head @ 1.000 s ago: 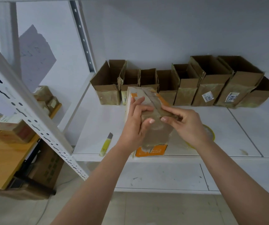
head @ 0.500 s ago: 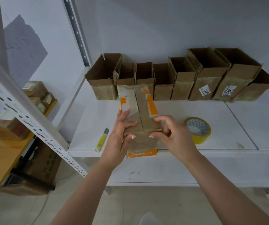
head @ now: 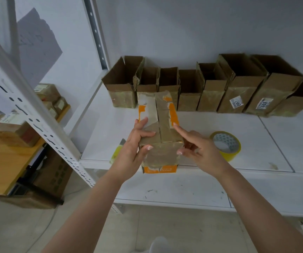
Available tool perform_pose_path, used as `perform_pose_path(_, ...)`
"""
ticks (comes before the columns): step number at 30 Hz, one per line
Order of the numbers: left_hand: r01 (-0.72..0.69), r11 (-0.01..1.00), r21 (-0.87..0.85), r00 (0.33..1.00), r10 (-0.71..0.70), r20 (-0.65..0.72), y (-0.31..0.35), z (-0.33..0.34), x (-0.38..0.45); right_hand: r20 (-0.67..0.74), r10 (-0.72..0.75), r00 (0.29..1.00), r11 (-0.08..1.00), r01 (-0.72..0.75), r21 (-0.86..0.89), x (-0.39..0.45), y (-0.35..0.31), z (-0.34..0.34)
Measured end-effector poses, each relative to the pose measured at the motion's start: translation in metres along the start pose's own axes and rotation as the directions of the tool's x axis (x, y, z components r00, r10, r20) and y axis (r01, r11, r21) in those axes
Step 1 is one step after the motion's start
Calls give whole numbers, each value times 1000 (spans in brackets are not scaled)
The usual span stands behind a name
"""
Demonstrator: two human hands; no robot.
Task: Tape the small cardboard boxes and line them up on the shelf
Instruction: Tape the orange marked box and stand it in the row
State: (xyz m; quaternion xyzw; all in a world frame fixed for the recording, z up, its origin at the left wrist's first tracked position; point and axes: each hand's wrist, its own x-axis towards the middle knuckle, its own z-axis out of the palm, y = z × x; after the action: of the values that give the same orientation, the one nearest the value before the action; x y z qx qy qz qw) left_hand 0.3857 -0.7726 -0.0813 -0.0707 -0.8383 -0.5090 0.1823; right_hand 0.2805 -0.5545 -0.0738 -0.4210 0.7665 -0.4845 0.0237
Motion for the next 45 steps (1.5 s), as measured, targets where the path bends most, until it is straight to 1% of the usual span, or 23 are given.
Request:
perform_pose_path(4,3,1000,-4,1000,-3,-17,0,2,2,-136,-143,980,975,116,-188,3,-5,14)
perform_pose_path(6,3,1000,-21,1000,-4,-24,-1,1,1,-128,-164,978,968,135,-211,4,-5,12)
perform_pose_path(9,2,1000,-29,1000,-3,-28,-2,0,0,-54,-173,983,969,160,-191,8,-5,4)
perform_pose_path(12,14,1000,-28,998,-16,-61,3,4,2,-112,-193,975,961,165,-220,8,-10,8)
perform_pose_path(14,27,999,-22,998,-28,-62,8,4,2,-141,-168,976,965,133,-225,6,-12,11)
perform_pose_path(17,69,996,51,997,-66,-45,16,-1,3,-92,-60,994,988,46,-147,5,-11,4)
perform_pose_path(19,98,985,143,991,-83,-109,28,-6,14,-79,59,995,997,-62,-44,5,-10,-1)
perform_pose_path(20,137,969,206,980,-102,-172,35,-7,23,-110,123,986,992,-122,12,5,-10,-2)
perform_pose_path(21,194,940,282,966,-132,-223,39,-6,34,-151,183,971,983,-177,56,7,-9,-2)
perform_pose_path(23,355,828,433,931,-274,-240,43,-3,63,-179,262,948,965,-254,67,11,-6,-2)
perform_pose_path(25,506,668,546,855,-474,-211,47,4,94,-98,290,952,956,-284,68,15,-7,1)
perform_pose_path(27,602,555,574,765,-608,-214,47,10,121,-45,253,966,961,-246,124,16,-9,3)
perform_pose_path(29,665,476,576,693,-681,-237,47,17,140,-19,210,978,968,-205,147,16,-9,3)
perform_pose_path(31,703,397,590,632,-729,-262,48,24,149,21,223,974,967,-224,121,16,-3,2)
perform_pose_path(33,725,348,595,597,-748,-291,49,30,150,32,260,965,960,-262,98,14,4,-1)
perform_pose_path(34,728,340,595,595,-744,-304,49,31,148,23,277,960,956,-278,96,13,7,-3)
perform_pose_path(36,720,360,593,617,-723,-310,53,31,143,-33,317,948,941,-311,134,11,11,-9)
perform_pose_path(37,709,393,585,638,-711,-296,57,29,140,-80,336,938,933,-321,162,11,12,-14)
perform_pose_path(39,634,501,589,726,-648,-230,75,23,140,-205,360,910,925,-319,208,16,11,-26)
perform_pose_path(41,472,594,652,838,-531,-123,96,12,141,-330,372,868,917,-289,274,23,4,-41)
perform_pose_path(42,370,616,696,881,-471,-52,106,6,140,-380,376,845,914,-270,304,26,0,-49)
perform_pose_path(44,133,604,786,920,-369,129,116,-4,136,-462,373,805,911,-222,348,32,-8,-62)
perform_pose_path(45,8,581,814,915,-332,228,117,-8,131,-489,371,790,905,-190,381,34,-12,-67)
